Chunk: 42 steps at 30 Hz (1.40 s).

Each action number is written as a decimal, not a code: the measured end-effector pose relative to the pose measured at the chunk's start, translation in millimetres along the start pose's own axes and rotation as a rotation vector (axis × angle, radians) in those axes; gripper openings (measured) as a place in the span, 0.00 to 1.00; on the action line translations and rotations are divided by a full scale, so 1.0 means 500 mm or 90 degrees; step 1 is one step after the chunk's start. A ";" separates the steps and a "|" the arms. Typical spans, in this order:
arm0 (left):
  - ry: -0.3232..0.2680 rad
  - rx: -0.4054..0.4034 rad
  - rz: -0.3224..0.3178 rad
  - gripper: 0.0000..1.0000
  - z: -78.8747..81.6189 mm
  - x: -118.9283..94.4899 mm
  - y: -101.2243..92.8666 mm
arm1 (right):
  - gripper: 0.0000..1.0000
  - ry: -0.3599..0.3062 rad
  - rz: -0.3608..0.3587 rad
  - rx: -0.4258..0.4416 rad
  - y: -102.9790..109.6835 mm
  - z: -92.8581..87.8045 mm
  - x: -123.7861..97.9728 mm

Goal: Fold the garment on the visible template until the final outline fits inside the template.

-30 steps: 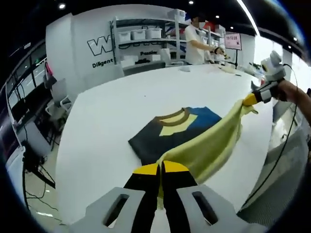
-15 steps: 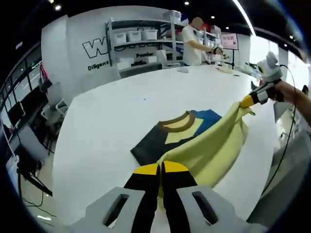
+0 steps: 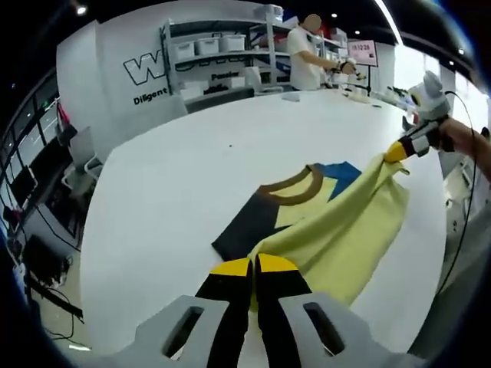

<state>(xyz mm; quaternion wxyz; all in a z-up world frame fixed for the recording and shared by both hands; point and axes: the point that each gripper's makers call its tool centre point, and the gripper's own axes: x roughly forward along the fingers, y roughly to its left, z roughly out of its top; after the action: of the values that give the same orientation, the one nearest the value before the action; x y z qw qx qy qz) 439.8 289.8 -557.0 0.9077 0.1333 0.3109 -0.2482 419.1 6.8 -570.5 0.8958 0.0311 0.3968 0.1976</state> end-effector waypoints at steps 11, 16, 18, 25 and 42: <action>0.043 -0.032 -0.005 0.00 -0.042 0.075 0.021 | 0.00 0.048 0.014 -0.025 -0.021 -0.022 0.076; 0.063 0.003 0.000 0.00 -0.052 0.101 0.023 | 0.00 0.053 0.008 -0.022 -0.035 -0.023 0.098; 0.071 0.003 0.000 0.00 -0.059 0.109 0.024 | 0.00 0.061 0.005 -0.022 -0.038 -0.027 0.106; 0.087 0.007 -0.002 0.00 -0.071 0.124 0.027 | 0.00 0.073 -0.003 -0.030 -0.055 -0.023 0.128; 0.082 0.095 -0.018 0.07 -0.071 0.129 0.041 | 0.00 -0.033 0.000 -0.109 -0.060 0.037 0.123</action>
<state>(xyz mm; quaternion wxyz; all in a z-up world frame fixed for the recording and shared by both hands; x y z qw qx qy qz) 477.4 297.3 -623.2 0.8698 0.2118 0.3513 -0.2743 479.3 4.3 -607.1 0.9051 -0.0408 0.3553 0.2300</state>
